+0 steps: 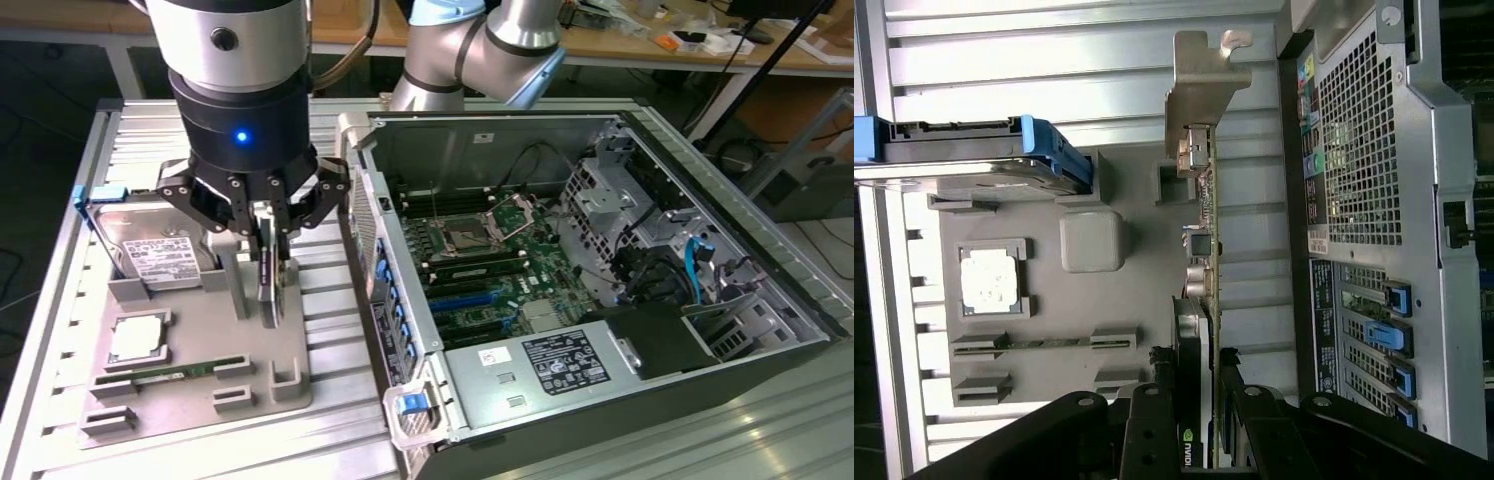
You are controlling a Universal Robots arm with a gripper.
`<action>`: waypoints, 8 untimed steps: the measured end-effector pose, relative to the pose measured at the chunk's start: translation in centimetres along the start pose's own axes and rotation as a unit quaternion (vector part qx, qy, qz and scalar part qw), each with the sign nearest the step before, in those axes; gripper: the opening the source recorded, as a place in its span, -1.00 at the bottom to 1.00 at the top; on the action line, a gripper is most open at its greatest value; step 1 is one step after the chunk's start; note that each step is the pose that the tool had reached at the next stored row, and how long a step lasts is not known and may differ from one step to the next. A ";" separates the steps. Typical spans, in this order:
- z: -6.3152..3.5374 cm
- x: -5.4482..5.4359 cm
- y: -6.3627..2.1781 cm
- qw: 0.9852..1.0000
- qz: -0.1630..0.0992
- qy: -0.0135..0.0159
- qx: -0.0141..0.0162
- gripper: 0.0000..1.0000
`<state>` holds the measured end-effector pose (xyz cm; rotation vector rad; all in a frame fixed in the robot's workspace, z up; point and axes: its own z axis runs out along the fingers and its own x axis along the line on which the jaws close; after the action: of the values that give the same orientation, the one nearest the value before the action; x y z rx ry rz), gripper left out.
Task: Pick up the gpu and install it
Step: 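Pick up the gpu and move the gpu toward the slot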
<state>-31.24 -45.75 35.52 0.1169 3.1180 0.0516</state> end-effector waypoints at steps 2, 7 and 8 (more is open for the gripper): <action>-0.10 0.0 0.00 1.000 0.000 0.000 0.000 -0.46; -0.35 0.0 0.01 1.000 0.000 0.000 0.001 -0.46; -0.36 0.0 0.01 1.000 0.000 0.000 0.001 -0.46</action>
<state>-31.23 -45.75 35.88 0.1169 3.1179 0.0496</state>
